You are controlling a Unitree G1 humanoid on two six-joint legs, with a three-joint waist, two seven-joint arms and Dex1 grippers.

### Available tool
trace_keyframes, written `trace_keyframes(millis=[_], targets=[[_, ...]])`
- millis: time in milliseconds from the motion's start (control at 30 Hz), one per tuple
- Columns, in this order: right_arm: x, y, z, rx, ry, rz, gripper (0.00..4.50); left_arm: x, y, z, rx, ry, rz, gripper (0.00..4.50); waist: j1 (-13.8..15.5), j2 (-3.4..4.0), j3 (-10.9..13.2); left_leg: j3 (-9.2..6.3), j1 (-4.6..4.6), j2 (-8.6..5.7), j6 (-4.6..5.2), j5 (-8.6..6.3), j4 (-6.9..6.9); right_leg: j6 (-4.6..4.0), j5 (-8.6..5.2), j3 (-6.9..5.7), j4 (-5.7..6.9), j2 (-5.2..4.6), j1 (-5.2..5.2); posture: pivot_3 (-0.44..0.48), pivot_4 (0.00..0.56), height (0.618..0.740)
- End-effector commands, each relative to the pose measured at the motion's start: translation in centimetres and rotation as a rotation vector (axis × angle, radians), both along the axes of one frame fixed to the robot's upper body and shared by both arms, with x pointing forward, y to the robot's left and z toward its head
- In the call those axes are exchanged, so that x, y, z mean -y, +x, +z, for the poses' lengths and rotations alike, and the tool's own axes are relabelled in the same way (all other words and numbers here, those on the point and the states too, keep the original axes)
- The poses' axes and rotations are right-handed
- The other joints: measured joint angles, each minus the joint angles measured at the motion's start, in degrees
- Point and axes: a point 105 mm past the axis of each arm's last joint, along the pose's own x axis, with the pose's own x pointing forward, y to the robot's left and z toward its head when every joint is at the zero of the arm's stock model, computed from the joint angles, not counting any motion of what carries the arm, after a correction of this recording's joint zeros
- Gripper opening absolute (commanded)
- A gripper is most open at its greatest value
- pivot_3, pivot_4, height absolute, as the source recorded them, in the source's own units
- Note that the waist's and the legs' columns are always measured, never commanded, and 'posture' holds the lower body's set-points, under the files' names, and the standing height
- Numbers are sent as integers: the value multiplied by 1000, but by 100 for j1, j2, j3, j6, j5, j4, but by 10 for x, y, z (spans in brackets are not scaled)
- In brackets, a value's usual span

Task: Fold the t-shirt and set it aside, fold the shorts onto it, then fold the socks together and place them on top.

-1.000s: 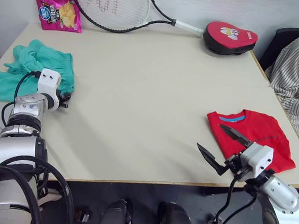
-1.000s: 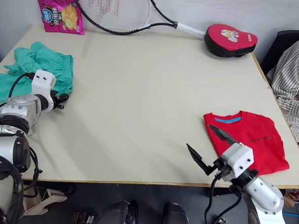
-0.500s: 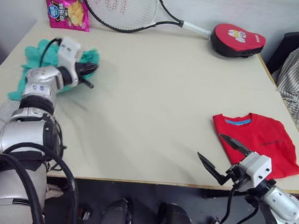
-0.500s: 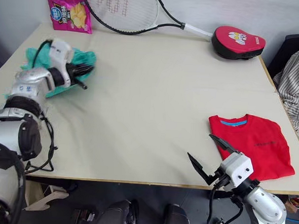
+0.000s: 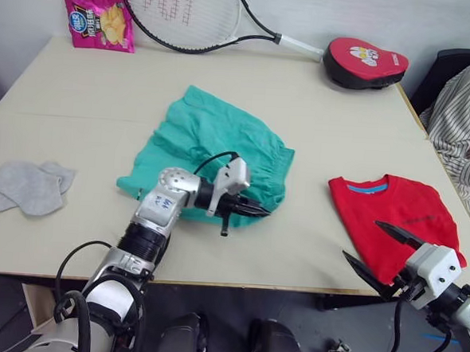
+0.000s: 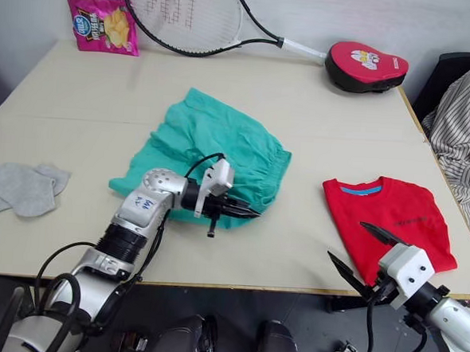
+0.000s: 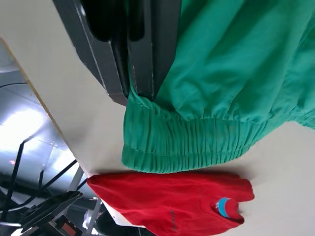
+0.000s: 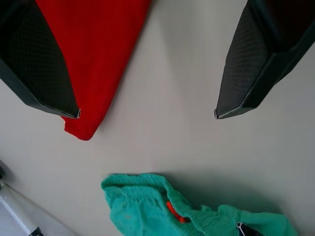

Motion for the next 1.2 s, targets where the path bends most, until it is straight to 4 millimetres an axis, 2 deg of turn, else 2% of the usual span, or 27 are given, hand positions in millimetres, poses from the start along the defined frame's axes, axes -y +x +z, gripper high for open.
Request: trace_keyframes(millis=[33,100,200,367,433,500,533,600,633,700,833,900,967,1200], targets=[[-2,-2,13,13,15,25,4500,8,-16,25,48,-109,-60,1246,-1,6,-3,-1,2,1,-17,-12,1,-2,1,0,-2,-2,3,0,150,740],[-5,-1,16,-2,27,47,4500,0,-22,32,29,-122,-87,1940,0,9,-4,-2,1,2,-16,-16,2,-2,1,0,-2,-6,0,0,150,740],[-9,7,21,22,1,65,4500,-19,-18,32,13,-83,-56,2858,-23,20,-10,0,1,7,-2,-9,4,-7,-2,-2,-3,-4,-1,0,150,740],[-32,20,27,56,0,167,4500,-53,-11,44,85,-135,4,4444,-12,26,-13,1,0,12,-3,-8,9,-10,-4,-6,-2,1,-2,0,150,740],[-53,23,27,50,-8,263,4500,-78,-11,43,142,-106,35,4444,-33,27,-13,1,0,12,-2,-9,9,-10,-4,-6,-3,1,-1,0,150,740],[-64,23,26,41,-17,314,4500,-90,-11,41,176,-88,52,4444,-29,28,-13,4,-1,15,-6,-10,5,-16,-7,-4,0,2,-8,0,150,740],[-78,24,19,19,-32,361,4500,-110,-6,34,221,-23,110,4444,-24,28,-13,4,-1,17,-8,-11,6,-19,-9,-6,0,3,-10,0,150,740],[-106,33,1,-39,-80,396,4500,-169,-2,16,276,139,245,4481,-80,29,-14,5,-2,20,-10,-11,6,-20,-9,-6,0,4,-11,0,150,740],[-113,37,-4,-56,-98,393,4500,-186,-2,12,303,187,278,4481,-118,29,-14,8,1,21,-13,-11,6,-23,-10,-1,3,5,-15,0,150,740],[-124,39,-9,-46,-157,426,4500,-206,-4,5,349,270,297,4481,-153,29,-14,8,-5,26,-19,-13,3,-34,-15,-5,9,5,-27,0,150,740],[-137,45,-15,77,-390,511,4500,-248,-11,-15,404,451,356,4481,-93,30,-13,4,-13,21,-42,-45,7,-35,-16,-11,-1,-5,-28,0,150,740],[-135,54,-13,128,-463,505,4500,-259,-7,-20,442,478,407,4481,-70,30,-14,7,-12,14,-40,-49,6,-32,-15,-9,-3,-12,-28,0,150,740],[-132,65,-9,166,-521,488,4500,-261,1,-23,476,484,448,4481,-44,30,-14,7,-8,13,-41,-49,6,-31,-14,-10,-1,-16,-28,0,150,740],[-118,79,-18,98,-640,500,4500,-244,26,-36,490,523,426,4481,10,51,-29,7,0,13,-47,-36,9,-31,-14,-17,26,-14,-22,0,150,740]])
